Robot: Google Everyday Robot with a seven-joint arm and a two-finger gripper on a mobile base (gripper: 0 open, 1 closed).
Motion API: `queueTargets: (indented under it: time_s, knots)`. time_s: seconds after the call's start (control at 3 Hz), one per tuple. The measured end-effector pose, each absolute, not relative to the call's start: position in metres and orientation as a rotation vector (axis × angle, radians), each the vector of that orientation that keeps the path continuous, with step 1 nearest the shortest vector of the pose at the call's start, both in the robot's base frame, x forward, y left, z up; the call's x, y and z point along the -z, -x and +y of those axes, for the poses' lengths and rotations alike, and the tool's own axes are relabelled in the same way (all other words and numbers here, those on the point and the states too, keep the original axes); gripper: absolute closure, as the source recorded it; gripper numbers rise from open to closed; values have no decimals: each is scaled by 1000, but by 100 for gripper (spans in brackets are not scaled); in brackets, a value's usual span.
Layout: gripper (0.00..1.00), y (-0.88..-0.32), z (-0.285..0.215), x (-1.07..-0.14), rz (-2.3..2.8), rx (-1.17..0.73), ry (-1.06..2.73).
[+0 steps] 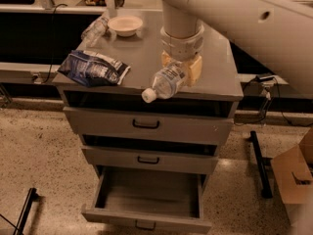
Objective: Pick blue plastic bottle from bottom drawer and place on counter
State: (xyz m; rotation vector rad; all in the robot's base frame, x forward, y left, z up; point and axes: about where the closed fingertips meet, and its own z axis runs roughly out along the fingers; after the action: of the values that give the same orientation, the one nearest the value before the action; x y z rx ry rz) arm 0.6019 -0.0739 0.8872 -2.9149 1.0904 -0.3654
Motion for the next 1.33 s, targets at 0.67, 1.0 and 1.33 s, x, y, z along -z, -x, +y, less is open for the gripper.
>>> queueTargets:
  time_s: [0.67, 1.0, 1.33]
  knots:
    - [100, -544, -95, -882, 1451, 253, 2654]
    - [100, -544, -95, -882, 1450, 254, 2654]
    - [100, -548, -95, -871, 1502, 140, 2602]
